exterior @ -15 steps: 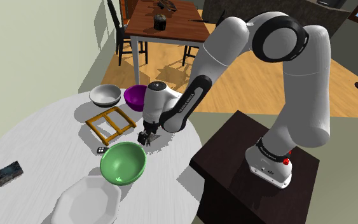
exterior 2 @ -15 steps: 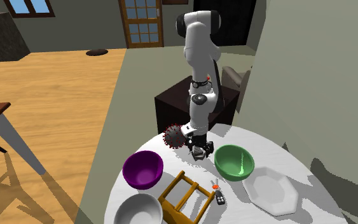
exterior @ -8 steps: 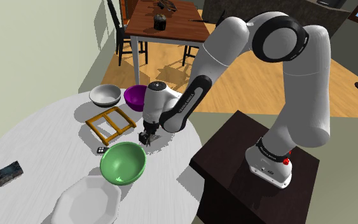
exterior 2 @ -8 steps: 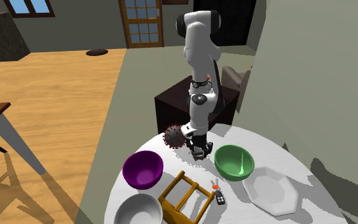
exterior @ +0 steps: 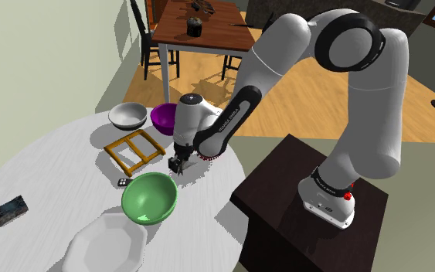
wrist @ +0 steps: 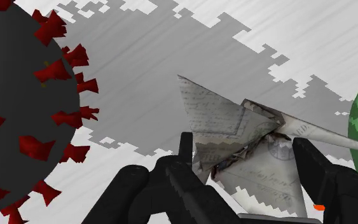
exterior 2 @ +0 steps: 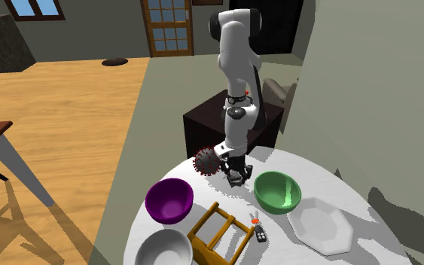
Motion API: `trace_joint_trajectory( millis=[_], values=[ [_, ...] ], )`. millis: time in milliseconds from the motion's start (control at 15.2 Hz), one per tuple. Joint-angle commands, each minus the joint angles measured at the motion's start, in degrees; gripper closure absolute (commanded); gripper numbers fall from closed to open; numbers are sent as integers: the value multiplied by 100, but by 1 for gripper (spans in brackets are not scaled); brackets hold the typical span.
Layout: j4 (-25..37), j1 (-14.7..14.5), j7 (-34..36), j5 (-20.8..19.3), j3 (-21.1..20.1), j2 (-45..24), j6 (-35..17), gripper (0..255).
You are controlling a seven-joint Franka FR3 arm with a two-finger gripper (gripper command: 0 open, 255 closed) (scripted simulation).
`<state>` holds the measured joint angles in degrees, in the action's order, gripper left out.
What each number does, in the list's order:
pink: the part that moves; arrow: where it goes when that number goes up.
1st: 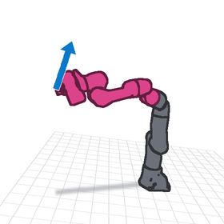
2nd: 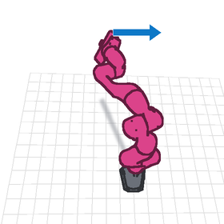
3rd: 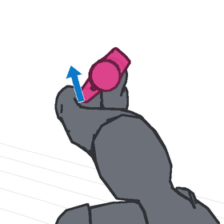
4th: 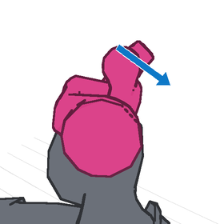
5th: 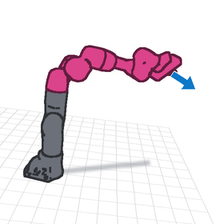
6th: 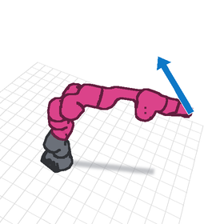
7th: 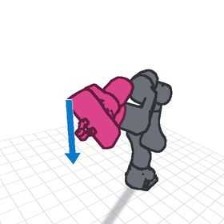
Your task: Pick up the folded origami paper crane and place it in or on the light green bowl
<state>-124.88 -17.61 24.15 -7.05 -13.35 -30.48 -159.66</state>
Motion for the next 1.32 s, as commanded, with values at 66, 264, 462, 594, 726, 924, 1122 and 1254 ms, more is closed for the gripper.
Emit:
trace_joint_trajectory(
  millis=[66,264,462,594,726,924,1122,1254],
  values=[
    [-55,60,-34,68,-80,227,173,255],
    [-94,121,-75,141,-156,441,346,255],
    [-123,178,-120,219,-228,650,525,255],
    [-135,213,-151,274,-274,787,648,255],
    [-142,247,-183,330,-316,922,773,255],
    [-144,293,-231,415,-375,1119,964,255],
    [-133,333,-279,500,-426,1311,1160,255],
    [-120,357,-311,556,-456,1435,1294,255]
  ],
)
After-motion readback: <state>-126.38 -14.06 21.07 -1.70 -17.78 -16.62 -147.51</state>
